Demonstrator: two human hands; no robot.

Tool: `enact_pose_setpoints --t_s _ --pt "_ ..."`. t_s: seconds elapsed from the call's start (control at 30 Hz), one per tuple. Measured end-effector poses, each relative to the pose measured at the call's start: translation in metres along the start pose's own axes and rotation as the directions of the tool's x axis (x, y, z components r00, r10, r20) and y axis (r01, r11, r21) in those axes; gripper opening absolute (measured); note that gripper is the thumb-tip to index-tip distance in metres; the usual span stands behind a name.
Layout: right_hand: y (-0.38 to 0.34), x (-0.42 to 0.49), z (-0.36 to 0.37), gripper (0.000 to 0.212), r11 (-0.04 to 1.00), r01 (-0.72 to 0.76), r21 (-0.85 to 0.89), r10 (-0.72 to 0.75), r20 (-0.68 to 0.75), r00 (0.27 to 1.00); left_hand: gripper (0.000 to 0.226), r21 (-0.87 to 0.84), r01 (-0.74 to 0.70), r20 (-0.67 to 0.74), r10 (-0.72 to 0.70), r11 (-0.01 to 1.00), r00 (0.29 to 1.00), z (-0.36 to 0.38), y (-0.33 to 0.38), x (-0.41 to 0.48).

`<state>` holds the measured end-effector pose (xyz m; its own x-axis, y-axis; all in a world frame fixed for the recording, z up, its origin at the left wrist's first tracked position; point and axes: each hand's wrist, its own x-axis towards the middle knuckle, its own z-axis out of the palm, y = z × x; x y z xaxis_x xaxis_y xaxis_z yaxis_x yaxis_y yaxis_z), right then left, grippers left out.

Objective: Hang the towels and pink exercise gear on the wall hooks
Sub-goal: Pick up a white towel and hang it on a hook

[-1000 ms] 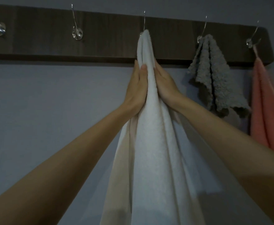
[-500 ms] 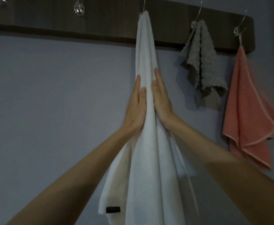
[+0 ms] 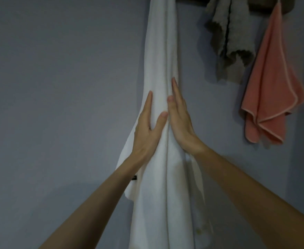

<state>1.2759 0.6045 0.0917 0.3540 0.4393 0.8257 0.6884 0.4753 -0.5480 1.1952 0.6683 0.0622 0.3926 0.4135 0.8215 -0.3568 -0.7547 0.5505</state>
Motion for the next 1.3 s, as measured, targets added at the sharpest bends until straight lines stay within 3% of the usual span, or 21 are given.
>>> enact_pose_setpoints --t_s 0.43,0.63,0.8,1.03,1.3 --pt "0.041 -0.059 0.004 0.041 0.983 -0.129 -0.135 0.138 0.063 0.988 0.066 0.085 0.168 0.059 -0.174 0.982 0.983 -0.006 -0.041 -0.058" --pt "0.031 -0.085 -0.018 0.054 0.955 -0.167 -0.245 0.212 0.168 0.963 0.069 0.103 0.227 0.102 -0.237 0.968 0.966 -0.010 -0.022 -0.084" --pt "0.021 -0.126 -0.041 0.062 0.918 -0.136 -0.373 0.232 0.223 0.947 0.073 0.233 0.228 0.114 -0.260 0.945 0.959 -0.018 -0.010 -0.120" --pt "-0.030 -0.180 -0.068 0.057 0.872 -0.085 -0.483 0.219 0.228 0.949 0.074 0.605 0.193 0.029 -0.264 0.772 0.964 -0.030 0.029 -0.164" --pt "-0.080 -0.263 -0.099 0.050 0.797 0.025 -0.604 0.180 0.277 0.944 0.062 0.811 0.033 0.098 -0.190 0.585 0.977 -0.040 0.093 -0.242"
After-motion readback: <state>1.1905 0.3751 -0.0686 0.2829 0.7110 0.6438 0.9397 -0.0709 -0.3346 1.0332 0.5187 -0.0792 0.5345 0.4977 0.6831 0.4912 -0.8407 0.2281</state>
